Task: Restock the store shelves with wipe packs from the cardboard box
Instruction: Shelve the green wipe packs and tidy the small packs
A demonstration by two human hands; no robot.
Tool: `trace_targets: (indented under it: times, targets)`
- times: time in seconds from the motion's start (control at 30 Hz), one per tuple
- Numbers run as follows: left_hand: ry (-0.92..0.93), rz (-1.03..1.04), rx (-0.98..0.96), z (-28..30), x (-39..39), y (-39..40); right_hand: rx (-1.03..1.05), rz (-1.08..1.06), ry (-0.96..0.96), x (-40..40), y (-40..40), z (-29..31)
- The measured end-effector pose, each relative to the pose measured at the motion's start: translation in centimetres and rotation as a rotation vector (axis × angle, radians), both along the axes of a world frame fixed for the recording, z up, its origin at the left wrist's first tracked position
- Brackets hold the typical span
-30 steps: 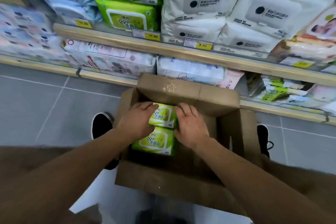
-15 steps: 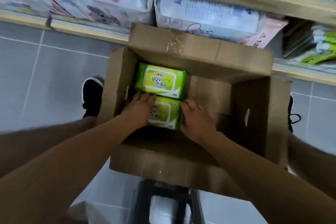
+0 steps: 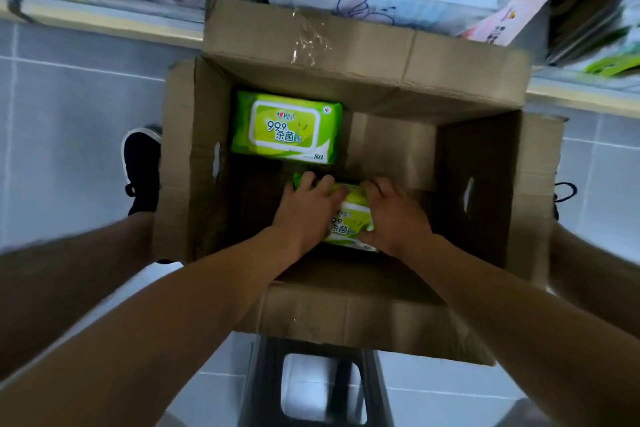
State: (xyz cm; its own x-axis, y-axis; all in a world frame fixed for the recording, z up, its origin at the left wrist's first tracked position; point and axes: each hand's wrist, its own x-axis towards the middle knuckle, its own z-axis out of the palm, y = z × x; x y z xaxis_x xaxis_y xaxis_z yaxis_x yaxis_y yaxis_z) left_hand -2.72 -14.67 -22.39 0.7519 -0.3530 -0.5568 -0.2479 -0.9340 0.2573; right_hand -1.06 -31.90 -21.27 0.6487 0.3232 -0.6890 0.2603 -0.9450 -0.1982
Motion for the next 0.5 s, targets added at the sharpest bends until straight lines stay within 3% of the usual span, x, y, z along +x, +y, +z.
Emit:
trace_targets:
  times: [0.3,0.4,0.5]
  targets:
    - [-0.121,-0.167,-0.321,-0.5,-0.8,2.8,0.031,-0.008,0.295,1.0,1.2,-2.7]
    - [-0.172,0.059,-0.320,0.6,2.7,4.5,0.061,0.000,0.253,0.9,1.1,-2.6]
    - [-0.196,0.233,-0.117,0.3,8.1,6.5,0.089,-0.018,0.191,0.5,0.5,-2.1]
